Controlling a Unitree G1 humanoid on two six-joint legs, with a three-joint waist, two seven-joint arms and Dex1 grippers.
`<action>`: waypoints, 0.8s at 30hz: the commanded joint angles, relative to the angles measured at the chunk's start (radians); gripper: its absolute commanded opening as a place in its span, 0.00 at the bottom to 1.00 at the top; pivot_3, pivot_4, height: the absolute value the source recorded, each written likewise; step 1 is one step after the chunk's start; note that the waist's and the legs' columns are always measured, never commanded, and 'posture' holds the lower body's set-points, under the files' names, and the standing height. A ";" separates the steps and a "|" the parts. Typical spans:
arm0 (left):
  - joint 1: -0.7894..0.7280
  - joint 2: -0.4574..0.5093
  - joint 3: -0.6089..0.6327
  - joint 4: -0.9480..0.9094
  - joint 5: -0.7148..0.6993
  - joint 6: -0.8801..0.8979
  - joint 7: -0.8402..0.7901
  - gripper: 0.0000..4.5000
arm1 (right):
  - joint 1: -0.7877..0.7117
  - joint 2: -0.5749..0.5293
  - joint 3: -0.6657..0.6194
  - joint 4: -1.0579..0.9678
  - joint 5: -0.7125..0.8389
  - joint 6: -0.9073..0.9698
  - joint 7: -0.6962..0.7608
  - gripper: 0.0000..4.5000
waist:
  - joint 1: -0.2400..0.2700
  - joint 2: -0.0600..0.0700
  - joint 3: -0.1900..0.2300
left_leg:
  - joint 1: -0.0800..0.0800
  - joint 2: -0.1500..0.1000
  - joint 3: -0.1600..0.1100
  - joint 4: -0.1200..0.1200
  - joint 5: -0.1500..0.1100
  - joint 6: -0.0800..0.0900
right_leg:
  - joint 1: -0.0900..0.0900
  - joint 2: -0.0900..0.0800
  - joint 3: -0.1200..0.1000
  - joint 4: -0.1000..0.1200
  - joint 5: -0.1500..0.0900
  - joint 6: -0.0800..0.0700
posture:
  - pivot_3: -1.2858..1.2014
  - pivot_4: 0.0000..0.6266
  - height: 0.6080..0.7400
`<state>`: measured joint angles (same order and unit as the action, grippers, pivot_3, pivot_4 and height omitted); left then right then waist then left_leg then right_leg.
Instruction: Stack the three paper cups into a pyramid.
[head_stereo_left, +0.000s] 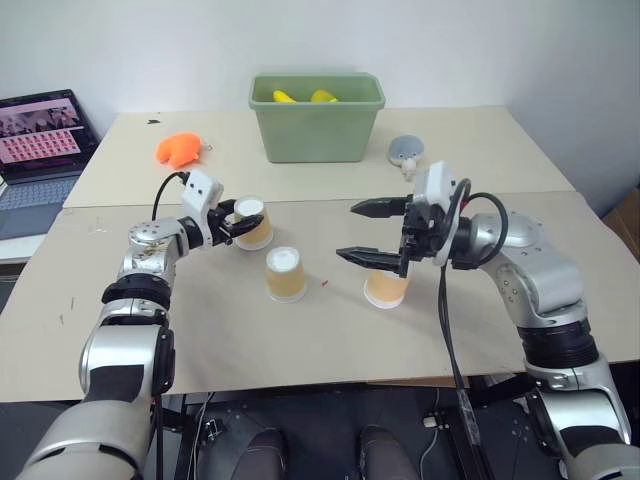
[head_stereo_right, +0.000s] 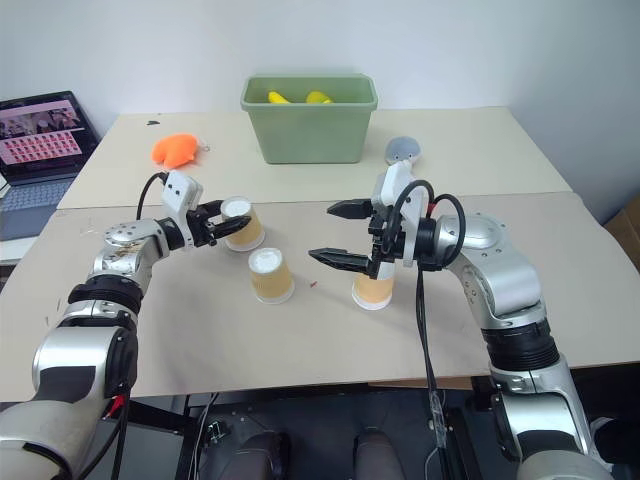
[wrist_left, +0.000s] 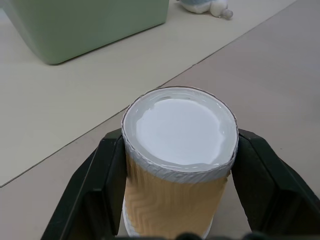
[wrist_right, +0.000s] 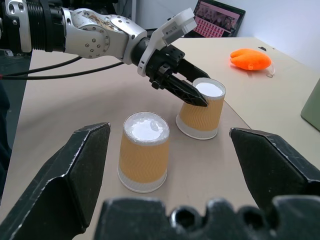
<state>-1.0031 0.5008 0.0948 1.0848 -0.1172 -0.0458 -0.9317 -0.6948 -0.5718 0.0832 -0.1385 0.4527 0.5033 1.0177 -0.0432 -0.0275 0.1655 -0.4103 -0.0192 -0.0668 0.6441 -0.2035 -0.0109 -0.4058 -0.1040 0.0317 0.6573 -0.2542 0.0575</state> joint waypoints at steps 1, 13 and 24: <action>-0.007 0.022 0.015 -0.042 -0.010 -0.014 -0.008 0.60 | -0.004 -0.005 -0.026 -0.037 0.006 -0.014 -0.010 1.00 | 0.000 0.000 0.000 | 0.000 0.000 0.000 0.000 0.000 0.000 | 0.000 0.000 0.000 0.000 0.000 0.000 | 0.52 0.24 0.96; 0.511 0.198 0.164 -0.801 -0.207 0.267 -0.051 0.60 | 0.058 0.026 -0.009 -0.072 0.003 -0.007 -0.061 1.00 | -0.019 0.000 0.000 | 0.000 0.001 -0.002 -0.001 0.000 0.000 | -0.002 0.001 0.002 0.002 0.000 0.000 | 0.52 0.24 0.96; 0.615 0.167 0.085 -0.954 -0.255 0.358 -0.066 0.60 | 0.053 0.068 0.004 -0.051 0.005 -0.011 -0.075 1.00 | 0.014 0.001 0.000 | 0.003 0.000 0.000 -0.001 0.000 0.000 | 0.002 -0.001 0.002 -0.004 0.000 0.000 | 0.52 0.24 0.96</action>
<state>-0.3595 0.6714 0.2063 0.1670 -0.3571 0.3083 -0.9862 -0.6213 -0.5028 0.1055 -0.1711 0.4512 0.5042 0.9457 -0.0295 -0.0270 0.1655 -0.4073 -0.0189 -0.0670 0.6435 -0.2036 -0.0109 -0.4043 -0.1046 0.0332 0.6547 -0.2542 0.0573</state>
